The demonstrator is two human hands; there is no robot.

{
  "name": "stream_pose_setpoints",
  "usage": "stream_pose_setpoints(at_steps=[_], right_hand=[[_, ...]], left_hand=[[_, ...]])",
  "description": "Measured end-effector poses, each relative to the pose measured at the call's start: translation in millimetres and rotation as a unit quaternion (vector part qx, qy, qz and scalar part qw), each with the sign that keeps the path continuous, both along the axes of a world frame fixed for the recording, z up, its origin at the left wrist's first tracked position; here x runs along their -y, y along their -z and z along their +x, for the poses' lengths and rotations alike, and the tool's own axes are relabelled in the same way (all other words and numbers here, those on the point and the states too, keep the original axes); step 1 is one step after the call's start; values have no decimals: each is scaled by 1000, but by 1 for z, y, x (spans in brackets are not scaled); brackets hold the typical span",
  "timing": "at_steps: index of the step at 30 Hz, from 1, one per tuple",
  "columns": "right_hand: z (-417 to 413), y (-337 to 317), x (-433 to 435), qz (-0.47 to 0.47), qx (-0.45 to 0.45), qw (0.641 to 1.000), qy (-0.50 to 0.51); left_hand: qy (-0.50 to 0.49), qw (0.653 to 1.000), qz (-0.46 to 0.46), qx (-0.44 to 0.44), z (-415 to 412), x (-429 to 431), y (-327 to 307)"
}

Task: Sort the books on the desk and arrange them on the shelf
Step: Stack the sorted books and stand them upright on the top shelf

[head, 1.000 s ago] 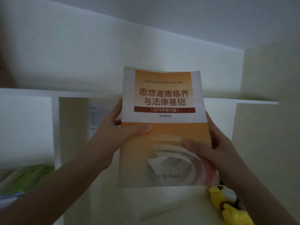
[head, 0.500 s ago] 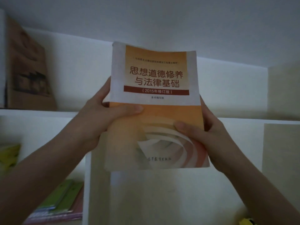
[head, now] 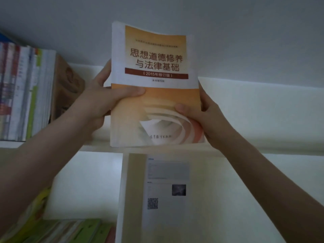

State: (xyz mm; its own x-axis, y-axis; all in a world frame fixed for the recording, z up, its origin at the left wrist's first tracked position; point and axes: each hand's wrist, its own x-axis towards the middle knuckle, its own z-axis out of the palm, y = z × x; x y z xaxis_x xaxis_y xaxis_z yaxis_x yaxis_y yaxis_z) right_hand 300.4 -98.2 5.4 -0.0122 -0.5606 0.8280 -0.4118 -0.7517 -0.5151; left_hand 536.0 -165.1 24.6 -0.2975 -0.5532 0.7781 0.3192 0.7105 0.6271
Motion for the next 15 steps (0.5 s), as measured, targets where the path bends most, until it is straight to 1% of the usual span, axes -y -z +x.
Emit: stream_pose_setpoints(at_steps=[10,15], right_hand=[[7,-5,74,8,1,999,-47],[12,-3,94,9,-3,998,-65]], left_hand=[[-49,998,2,-32,12,49,-3],[-73,997,1,-12,21,69,-4]])
